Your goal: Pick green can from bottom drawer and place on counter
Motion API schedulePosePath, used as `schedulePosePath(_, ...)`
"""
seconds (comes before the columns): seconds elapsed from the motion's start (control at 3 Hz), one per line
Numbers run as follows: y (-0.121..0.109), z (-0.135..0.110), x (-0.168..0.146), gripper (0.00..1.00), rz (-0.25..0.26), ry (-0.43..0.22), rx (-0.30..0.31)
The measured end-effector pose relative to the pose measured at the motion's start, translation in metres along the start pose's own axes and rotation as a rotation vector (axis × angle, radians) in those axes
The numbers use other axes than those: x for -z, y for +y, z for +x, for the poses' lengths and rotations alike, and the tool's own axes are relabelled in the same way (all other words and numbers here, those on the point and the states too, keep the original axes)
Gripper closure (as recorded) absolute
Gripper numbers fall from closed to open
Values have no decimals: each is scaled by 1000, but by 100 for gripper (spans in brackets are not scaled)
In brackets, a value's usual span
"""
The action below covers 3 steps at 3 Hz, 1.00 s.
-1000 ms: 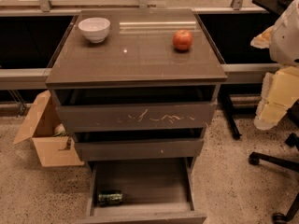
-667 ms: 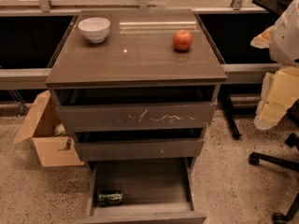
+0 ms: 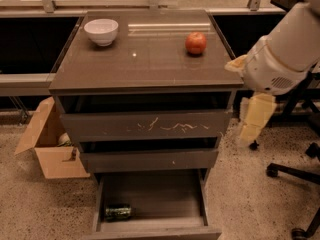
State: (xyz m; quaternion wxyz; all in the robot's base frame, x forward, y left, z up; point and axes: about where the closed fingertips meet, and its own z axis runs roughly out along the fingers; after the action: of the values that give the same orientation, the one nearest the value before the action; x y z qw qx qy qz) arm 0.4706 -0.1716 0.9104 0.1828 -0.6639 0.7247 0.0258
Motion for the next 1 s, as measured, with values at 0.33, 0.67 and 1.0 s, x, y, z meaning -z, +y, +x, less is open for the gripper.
schedulePosePath(0.33,5,-25,-85,0,-101,-138,145)
schedulePosePath(0.67,19,-33,-126,0,-160,-201,197)
schedulePosePath(1.0,36,-42,-170,0,-250,-279,222)
